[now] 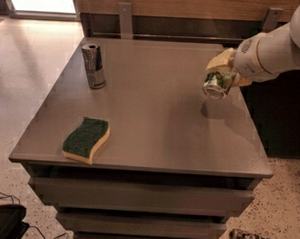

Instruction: Place green can upright

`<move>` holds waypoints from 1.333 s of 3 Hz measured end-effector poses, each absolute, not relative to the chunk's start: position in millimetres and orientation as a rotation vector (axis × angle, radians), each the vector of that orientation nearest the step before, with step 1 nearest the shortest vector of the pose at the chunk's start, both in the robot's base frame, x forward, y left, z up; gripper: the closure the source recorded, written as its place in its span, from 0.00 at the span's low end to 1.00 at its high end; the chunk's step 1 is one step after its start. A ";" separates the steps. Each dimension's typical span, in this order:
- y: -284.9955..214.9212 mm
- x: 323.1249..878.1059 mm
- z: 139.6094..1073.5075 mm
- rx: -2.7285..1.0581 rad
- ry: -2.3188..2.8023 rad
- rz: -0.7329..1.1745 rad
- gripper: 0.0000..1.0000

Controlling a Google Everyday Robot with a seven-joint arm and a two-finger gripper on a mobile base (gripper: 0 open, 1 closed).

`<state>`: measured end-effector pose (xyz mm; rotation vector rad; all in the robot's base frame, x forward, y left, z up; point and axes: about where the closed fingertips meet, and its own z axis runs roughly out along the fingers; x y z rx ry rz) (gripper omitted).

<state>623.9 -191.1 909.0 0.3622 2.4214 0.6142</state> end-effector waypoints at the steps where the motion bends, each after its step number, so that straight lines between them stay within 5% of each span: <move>1: -197.1 623.2 925.4 0.313 2.269 0.626 1.00; 4: -174.6 622.6 977.6 0.050 1.880 0.561 1.00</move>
Offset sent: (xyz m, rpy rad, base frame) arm 0.0034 0.0050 0.0590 -0.0242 -0.5405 0.0167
